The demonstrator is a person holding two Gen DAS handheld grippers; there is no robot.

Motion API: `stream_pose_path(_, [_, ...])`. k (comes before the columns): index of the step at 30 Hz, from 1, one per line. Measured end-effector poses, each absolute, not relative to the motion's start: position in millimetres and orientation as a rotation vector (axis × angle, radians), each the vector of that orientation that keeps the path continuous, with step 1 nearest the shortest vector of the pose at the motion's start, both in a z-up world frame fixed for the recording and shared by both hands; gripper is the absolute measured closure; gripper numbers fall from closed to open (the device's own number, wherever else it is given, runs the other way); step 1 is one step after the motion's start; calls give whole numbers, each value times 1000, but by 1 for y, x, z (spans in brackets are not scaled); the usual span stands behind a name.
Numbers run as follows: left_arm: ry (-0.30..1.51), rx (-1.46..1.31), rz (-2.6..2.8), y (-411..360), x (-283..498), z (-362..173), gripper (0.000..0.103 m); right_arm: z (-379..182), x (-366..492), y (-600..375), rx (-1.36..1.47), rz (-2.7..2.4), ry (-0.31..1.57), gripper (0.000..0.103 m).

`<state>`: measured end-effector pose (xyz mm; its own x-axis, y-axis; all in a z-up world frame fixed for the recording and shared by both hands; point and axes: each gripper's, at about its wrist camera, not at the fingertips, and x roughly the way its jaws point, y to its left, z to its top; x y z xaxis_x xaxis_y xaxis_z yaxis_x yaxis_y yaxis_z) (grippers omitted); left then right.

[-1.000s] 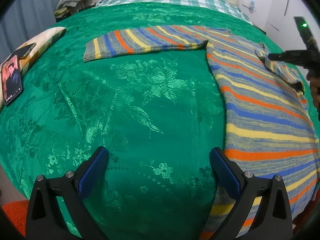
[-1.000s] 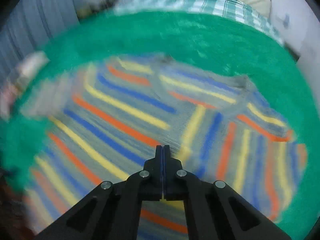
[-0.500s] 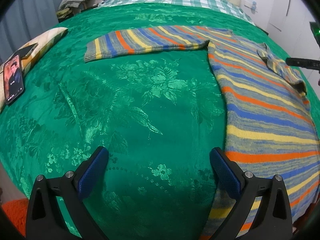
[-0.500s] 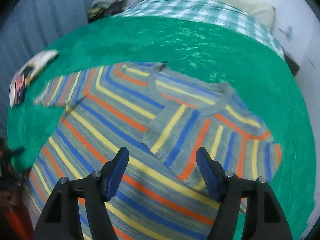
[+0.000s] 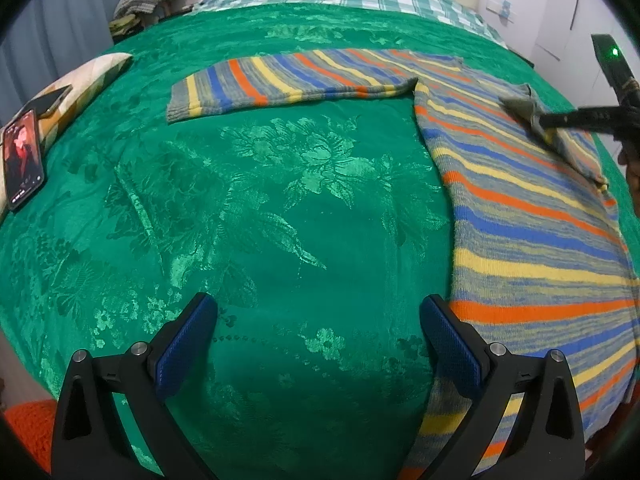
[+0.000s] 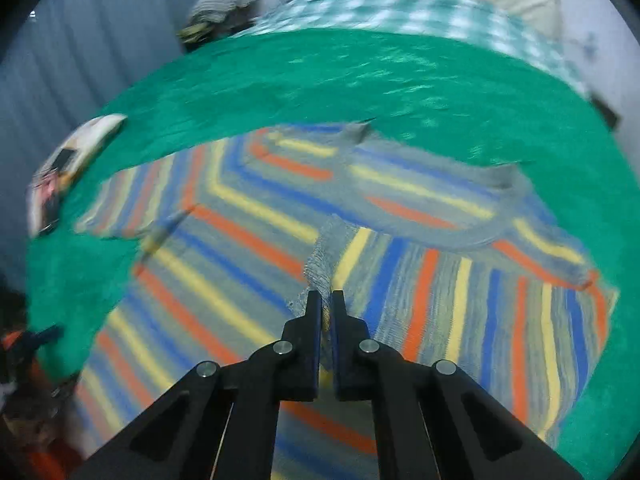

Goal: Fold small clothes

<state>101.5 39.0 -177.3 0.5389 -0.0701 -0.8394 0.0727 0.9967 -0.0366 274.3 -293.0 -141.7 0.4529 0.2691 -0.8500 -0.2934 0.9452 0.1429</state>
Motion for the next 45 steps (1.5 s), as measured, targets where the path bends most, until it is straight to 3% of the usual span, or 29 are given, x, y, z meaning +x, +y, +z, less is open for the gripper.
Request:
stream_pose_path(1, [997, 5, -83, 39, 102, -178, 1, -146, 275, -295, -11, 363, 1087, 85])
stream_pose_path(3, [994, 6, -80, 38, 101, -178, 1, -147, 271, -302, -8, 345, 1116, 35])
stream_pose_path(4, [993, 7, -80, 38, 100, -178, 1, -140, 265, -309, 9, 346, 1077, 32])
stream_pose_path(9, [1001, 3, -83, 39, 100, -179, 0, -110, 219, -367, 142, 254, 967, 30])
stream_pose_path(12, [1001, 16, -77, 37, 99, -182, 0, -107, 172, -401, 84, 113, 939, 18])
stream_pose_path(22, [981, 33, -69, 34, 97, -186, 0, -160, 48, -538, 224, -321, 974, 16])
stream_pose_path(26, [971, 37, -70, 35, 97, -187, 0, -182, 44, -555, 315, -352, 974, 0])
stream_pose_path(45, [974, 44, -68, 35, 96, -186, 0, -196, 44, -539, 204, -402, 957, 0])
